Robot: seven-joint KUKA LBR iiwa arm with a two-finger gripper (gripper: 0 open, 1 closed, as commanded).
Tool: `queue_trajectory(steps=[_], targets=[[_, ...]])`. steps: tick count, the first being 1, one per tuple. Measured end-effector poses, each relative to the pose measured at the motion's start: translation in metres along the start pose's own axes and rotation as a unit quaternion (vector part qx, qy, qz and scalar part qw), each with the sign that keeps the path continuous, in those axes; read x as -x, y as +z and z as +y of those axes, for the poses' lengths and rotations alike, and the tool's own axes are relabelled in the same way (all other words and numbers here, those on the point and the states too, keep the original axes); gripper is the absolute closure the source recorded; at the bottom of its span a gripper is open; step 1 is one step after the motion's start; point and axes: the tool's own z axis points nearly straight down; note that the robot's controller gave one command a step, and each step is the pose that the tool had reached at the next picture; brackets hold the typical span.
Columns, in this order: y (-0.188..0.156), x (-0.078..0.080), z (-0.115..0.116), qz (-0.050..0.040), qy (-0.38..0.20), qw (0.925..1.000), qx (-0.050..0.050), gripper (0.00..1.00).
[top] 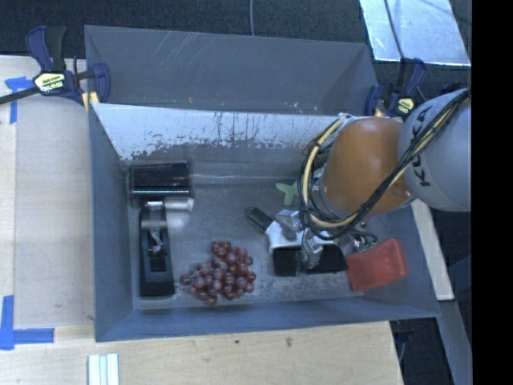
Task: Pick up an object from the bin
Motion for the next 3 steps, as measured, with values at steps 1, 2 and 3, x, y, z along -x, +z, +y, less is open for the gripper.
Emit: queue_trajectory(steps=[1, 2, 3], targets=[[0.0000, 0.0001, 0.0001, -0.0001, 0.000, 1.0000, 0.000, 1.00], [0.0000, 0.0002, 0.0001, -0.0002, 0.001, 1.0000, 0.000, 1.00], [0.0000, 0.0002, 0.0001, -0.0003, 0.001, 1.0000, 0.000, 1.00]])
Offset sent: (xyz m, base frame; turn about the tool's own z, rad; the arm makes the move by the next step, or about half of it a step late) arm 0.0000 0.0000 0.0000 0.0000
